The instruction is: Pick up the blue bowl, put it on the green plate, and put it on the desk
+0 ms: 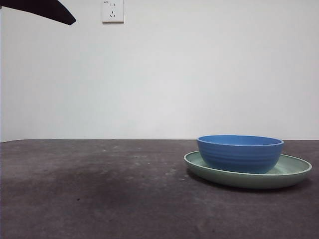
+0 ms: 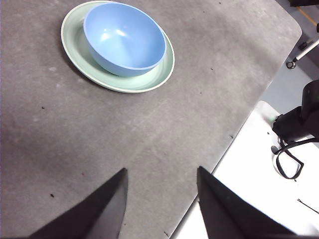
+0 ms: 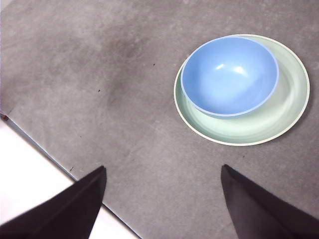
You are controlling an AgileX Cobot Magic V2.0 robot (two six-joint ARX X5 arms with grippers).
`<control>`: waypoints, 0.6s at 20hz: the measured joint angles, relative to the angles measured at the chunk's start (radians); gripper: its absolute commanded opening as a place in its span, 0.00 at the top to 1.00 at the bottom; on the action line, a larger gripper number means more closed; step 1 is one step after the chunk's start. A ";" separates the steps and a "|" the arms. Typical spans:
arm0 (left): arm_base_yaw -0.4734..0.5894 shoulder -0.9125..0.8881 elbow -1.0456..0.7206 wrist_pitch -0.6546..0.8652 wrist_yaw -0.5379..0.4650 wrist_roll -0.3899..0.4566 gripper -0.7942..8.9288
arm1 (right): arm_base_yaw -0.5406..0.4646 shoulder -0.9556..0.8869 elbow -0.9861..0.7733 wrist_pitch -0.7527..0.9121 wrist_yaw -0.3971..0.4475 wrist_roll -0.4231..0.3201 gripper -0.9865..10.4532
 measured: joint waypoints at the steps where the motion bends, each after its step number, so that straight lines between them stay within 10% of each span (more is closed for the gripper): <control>1: 0.000 0.000 0.000 0.000 0.000 0.000 0.69 | 0.000 0.000 0.000 0.000 0.010 0.007 0.59; 8: 0.000 0.000 0.000 0.000 0.000 0.000 0.69 | 0.000 0.024 0.000 0.004 0.348 0.145 0.59; 12: 0.000 0.000 0.000 0.000 0.000 0.000 0.69 | -0.015 0.084 0.000 0.065 0.386 0.174 0.59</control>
